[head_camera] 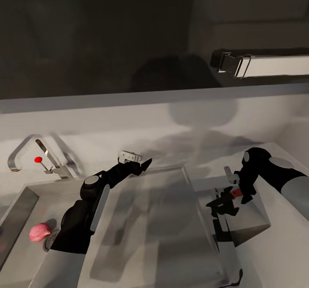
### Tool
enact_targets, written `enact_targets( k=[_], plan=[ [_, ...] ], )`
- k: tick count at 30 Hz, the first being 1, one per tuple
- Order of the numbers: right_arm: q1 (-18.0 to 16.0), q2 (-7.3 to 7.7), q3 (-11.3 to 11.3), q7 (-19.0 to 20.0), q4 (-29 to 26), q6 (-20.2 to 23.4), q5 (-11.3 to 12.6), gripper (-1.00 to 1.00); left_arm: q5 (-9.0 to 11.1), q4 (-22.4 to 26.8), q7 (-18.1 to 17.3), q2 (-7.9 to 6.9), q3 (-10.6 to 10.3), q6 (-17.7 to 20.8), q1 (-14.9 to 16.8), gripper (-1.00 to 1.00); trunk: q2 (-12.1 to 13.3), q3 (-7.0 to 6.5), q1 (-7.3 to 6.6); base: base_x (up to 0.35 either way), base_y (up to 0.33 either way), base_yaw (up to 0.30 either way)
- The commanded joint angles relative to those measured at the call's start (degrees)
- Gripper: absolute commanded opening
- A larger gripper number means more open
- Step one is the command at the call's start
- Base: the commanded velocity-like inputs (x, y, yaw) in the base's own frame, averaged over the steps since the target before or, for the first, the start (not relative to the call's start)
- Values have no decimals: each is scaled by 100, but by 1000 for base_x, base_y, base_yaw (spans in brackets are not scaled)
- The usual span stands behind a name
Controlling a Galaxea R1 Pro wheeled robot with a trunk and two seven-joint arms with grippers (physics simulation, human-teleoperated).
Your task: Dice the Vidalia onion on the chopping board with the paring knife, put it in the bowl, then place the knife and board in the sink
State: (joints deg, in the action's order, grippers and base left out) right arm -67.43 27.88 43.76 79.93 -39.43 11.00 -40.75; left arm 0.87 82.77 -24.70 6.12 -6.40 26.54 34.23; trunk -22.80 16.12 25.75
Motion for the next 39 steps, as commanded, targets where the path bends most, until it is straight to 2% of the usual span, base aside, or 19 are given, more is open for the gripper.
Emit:
enact_targets(
  k=[1, 8, 11, 15, 20, 24, 39],
  plan=[
    [-8, 7, 28, 17, -12, 60, 6, 100, 10, 9, -21, 3, 1, 47, 5, 100, -12, 19, 3, 0, 0, 0],
    [-7, 7, 28, 15, -12, 62, 6, 100, 10, 11, -161, 3, -1, 52, 5, 100, -12, 71, 3, 0, 0, 0],
    [-7, 7, 26, 14, -12, 65, 6, 100, 10, 11, -297, 3, -75, 53, 5, 100, -12, 87, 3, 0, 0, 0],
    [-7, 7, 26, 14, -12, 68, 6, 100, 10, 11, -412, 3, -267, 53, 3, 100, -12, 95, 3, 0, 0, 0],
    [-7, 7, 27, 14, -12, 73, 6, 100, 10, 11, -524, 3, -707, 53, 4, 100, -12, 98, 3, 0, 0, 0],
    [-7, 7, 27, 14, -12, 73, 6, 100, 10, 23, -545, 3, -846, 53, 5, 100, -12, 98, 3, 0, 0, 0],
    [-7, 7, 27, -40, -12, 77, 6, 100, 10, 125, -554, -5, -898, 53, 5, 100, -12, 149, 3, 0, 0, 0]
  ],
)
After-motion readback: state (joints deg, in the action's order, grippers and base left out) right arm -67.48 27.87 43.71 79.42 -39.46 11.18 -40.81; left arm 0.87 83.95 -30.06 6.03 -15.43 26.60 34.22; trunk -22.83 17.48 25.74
